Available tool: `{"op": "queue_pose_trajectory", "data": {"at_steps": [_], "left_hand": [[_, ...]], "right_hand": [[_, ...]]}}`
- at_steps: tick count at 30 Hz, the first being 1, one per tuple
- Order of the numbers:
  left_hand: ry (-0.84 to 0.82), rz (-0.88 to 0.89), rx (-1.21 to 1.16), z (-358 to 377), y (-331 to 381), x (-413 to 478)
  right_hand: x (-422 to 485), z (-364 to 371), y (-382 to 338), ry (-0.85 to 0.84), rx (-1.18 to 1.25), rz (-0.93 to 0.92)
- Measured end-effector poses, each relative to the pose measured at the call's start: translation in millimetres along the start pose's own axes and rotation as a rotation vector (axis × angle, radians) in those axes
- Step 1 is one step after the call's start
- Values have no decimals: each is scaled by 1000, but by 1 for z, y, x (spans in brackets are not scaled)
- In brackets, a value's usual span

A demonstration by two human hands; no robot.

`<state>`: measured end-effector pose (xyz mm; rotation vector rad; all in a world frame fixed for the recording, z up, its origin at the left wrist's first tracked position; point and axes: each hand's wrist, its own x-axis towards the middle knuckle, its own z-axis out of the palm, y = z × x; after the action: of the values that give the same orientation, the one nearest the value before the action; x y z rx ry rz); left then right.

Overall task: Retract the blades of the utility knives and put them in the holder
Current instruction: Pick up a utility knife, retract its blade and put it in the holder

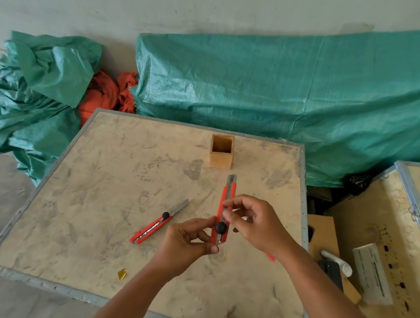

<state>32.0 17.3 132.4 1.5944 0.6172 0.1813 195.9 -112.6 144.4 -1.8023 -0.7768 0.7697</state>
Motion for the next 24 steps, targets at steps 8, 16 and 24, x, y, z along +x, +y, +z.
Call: {"op": "queue_pose_trajectory", "data": {"at_steps": [8, 16, 24], "left_hand": [[102, 2, 88, -9, 9, 98], [215, -14, 324, -23, 10, 219], [164, -130, 545, -26, -11, 281]], "right_hand": [[87, -32, -8, 112, -27, 17], [203, -53, 16, 338, -157, -48], [248, -39, 50, 386, -348, -44]]}}
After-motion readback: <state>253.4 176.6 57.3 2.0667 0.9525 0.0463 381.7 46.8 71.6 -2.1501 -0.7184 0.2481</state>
